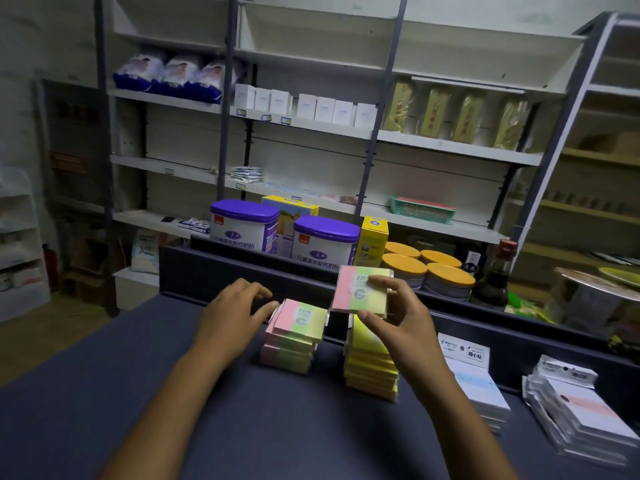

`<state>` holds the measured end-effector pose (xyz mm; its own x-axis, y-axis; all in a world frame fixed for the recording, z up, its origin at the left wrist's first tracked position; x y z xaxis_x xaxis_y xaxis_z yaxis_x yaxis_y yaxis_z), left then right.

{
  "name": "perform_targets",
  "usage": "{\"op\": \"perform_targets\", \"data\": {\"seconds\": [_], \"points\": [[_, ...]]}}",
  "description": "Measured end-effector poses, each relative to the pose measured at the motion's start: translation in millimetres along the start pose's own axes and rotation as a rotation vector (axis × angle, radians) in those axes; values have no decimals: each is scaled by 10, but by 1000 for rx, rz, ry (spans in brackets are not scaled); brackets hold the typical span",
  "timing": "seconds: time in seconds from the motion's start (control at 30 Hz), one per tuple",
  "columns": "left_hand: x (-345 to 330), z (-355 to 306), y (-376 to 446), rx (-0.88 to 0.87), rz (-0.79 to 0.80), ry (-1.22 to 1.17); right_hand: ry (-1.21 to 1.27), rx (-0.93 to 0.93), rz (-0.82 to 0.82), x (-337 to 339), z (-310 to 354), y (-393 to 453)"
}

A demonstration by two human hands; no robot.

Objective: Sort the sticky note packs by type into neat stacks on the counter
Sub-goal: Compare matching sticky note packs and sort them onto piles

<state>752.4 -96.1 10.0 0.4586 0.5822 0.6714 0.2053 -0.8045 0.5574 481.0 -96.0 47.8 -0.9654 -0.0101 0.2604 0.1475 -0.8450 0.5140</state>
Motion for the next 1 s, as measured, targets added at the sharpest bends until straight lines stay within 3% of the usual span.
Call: {"op": "perform_targets", "data": {"seconds": [0.1, 0.43, 0.8, 1.0], "points": [[42, 55, -72, -2, -69, 193, -58, -8, 12, -66, -52, 5], [91, 129, -122, 35, -83, 318, -142, -26, 169, -665, -67, 128], [75, 197, -115, 56, -60, 331, -787, 65, 194, -799, -176, 130], [84, 194, -135, 72, -61, 295, -923, 125, 194, -827, -173, 82]]}}
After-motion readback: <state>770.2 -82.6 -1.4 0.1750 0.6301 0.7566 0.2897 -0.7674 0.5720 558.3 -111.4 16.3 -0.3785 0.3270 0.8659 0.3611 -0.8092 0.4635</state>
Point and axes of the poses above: each hand's wrist, its own y-axis towards the middle knuckle, its own x-axis out of the back of the hand, z = x × y, the point moved 5 cm from there along y, towards the middle knuckle, and after that the axes turned 3 degrees about y, right-handed, at the moved point
